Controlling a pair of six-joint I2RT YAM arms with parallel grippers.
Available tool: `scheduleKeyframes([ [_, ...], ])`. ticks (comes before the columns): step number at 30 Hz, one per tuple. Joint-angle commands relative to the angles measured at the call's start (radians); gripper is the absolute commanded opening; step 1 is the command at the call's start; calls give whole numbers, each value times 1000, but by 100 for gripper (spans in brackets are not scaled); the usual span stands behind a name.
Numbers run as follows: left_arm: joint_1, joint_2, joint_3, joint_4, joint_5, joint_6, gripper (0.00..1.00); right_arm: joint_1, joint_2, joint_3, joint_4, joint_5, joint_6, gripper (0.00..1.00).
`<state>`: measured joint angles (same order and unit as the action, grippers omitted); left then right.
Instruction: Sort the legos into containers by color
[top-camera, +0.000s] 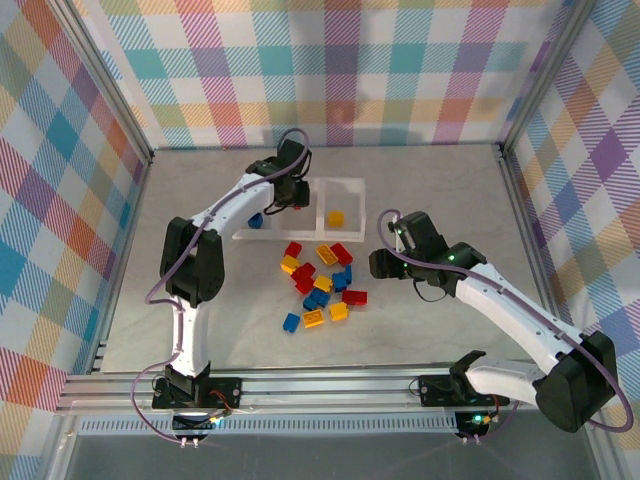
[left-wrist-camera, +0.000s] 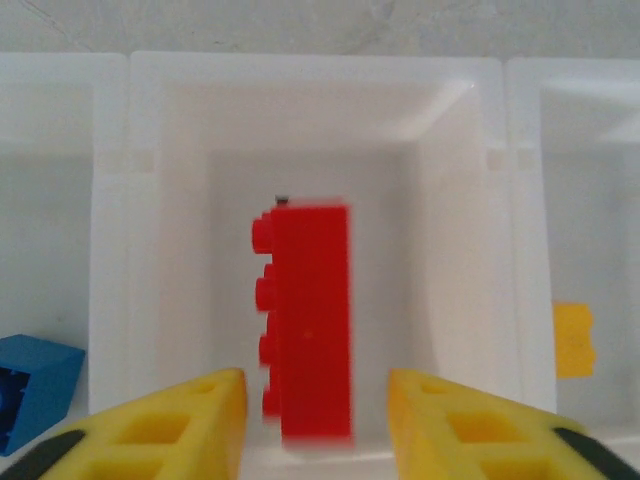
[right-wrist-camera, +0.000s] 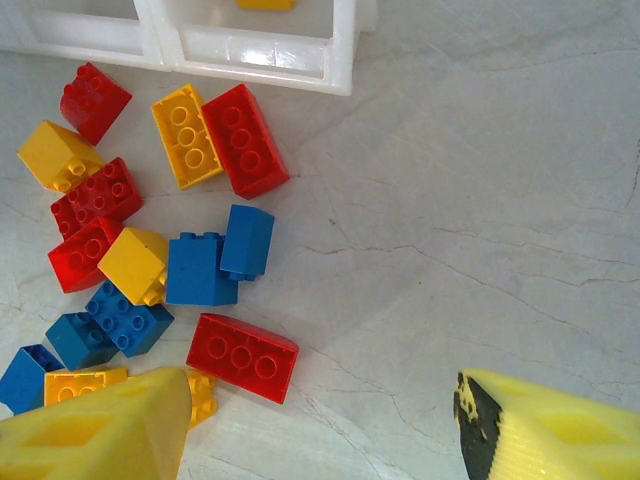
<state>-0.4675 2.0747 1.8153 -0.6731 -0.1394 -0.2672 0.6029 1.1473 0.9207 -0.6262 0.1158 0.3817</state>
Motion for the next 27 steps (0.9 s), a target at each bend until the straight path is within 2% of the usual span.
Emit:
scheduleKeyframes([
  [1,0,-73,-49,54,30,5,45,8,7,6,-17,11,8,71],
  [11,1,-294,-244,64,2,-42,47,42,39,6,-11,2,-2,71],
  [14,2,-394,-349,57,-13,-78,43,100,63,-1,-3,9,35,70],
  [22,-9,-682,-619,47,-67,-194,43,305,177,-33,46,39,211,70],
  [27,-30,-841,-714,12,-115,-233,46,389,286,7,46,61,256,70],
])
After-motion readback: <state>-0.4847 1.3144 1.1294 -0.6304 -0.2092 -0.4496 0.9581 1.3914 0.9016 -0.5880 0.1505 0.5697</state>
